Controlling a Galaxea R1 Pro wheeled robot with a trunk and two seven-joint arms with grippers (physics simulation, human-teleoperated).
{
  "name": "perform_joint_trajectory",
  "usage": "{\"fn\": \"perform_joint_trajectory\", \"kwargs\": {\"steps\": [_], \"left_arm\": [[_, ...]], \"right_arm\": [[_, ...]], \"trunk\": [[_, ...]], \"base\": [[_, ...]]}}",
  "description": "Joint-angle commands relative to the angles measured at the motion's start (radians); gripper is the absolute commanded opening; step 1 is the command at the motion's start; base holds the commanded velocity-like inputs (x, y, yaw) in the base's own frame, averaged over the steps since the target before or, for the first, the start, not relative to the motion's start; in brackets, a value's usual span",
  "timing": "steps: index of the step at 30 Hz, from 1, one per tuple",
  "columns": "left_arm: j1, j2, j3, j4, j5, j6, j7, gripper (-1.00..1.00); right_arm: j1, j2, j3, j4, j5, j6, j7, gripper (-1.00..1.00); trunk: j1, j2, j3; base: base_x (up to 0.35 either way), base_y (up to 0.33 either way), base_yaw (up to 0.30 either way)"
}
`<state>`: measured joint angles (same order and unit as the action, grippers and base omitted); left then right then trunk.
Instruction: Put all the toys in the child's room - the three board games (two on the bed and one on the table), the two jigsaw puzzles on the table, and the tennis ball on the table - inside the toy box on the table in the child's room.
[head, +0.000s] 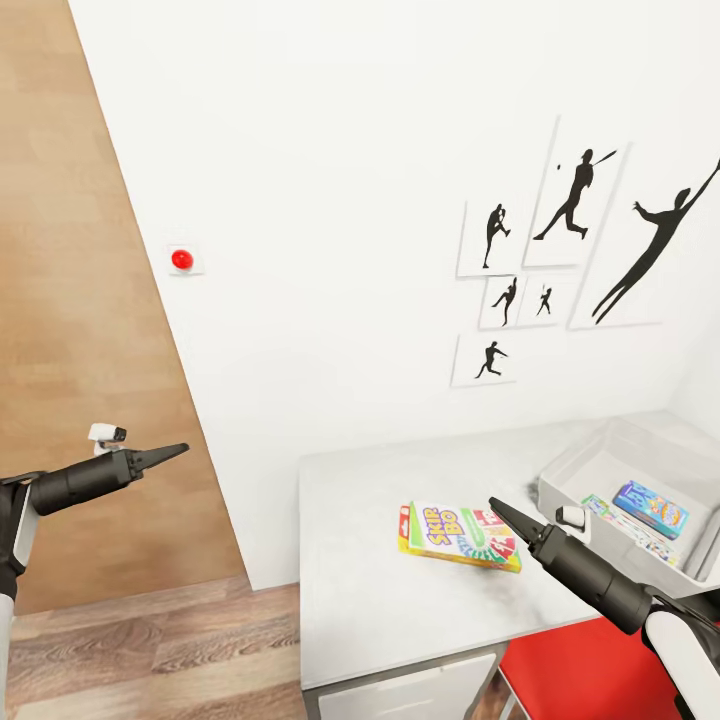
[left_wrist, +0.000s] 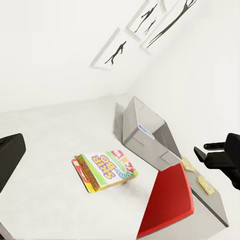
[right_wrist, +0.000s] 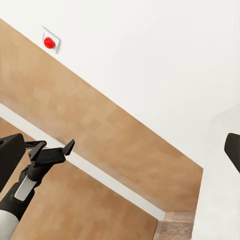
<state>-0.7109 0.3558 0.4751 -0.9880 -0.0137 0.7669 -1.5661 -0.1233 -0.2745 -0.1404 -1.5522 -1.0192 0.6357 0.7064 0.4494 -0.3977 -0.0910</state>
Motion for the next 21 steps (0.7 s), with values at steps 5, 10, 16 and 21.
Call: {"fn": "perform_joint_trajectory", "kwargs": {"steps": [5,10,16,21], "left_arm": [[-0.001,0.000,0.001,0.000,-0.002,0.011,-0.005,1.00],[-0.001,0.000,0.001,0.000,-0.002,0.010,-0.005,1.00],[-0.001,0.000,0.001,0.000,-0.002,0.011,-0.005,1.00],[-0.001,0.000,0.001,0.000,-0.002,0.010,-0.005,1.00]], "right_arm": [[-0.001,0.000,-0.001,0.000,-0.006,0.007,-0.004,1.00],[-0.001,0.000,-0.001,0.000,-0.006,0.007,-0.015,1.00],[-0.001,0.000,-0.001,0.000,-0.006,0.007,-0.020,1.00],[-0.001,0.000,-0.001,0.000,-0.006,0.007,-0.021,1.00]], "trunk": [[0.001,-0.002,-0.002],[0.001,-0.002,-0.002],[0.001,-0.002,-0.002],[0.001,-0.002,-0.002]], "base": [[0.025,0.177,0.000],[0.016,0.057,0.000],[0.023,0.017,0.000],[0.176,0.076,0.000]]}}
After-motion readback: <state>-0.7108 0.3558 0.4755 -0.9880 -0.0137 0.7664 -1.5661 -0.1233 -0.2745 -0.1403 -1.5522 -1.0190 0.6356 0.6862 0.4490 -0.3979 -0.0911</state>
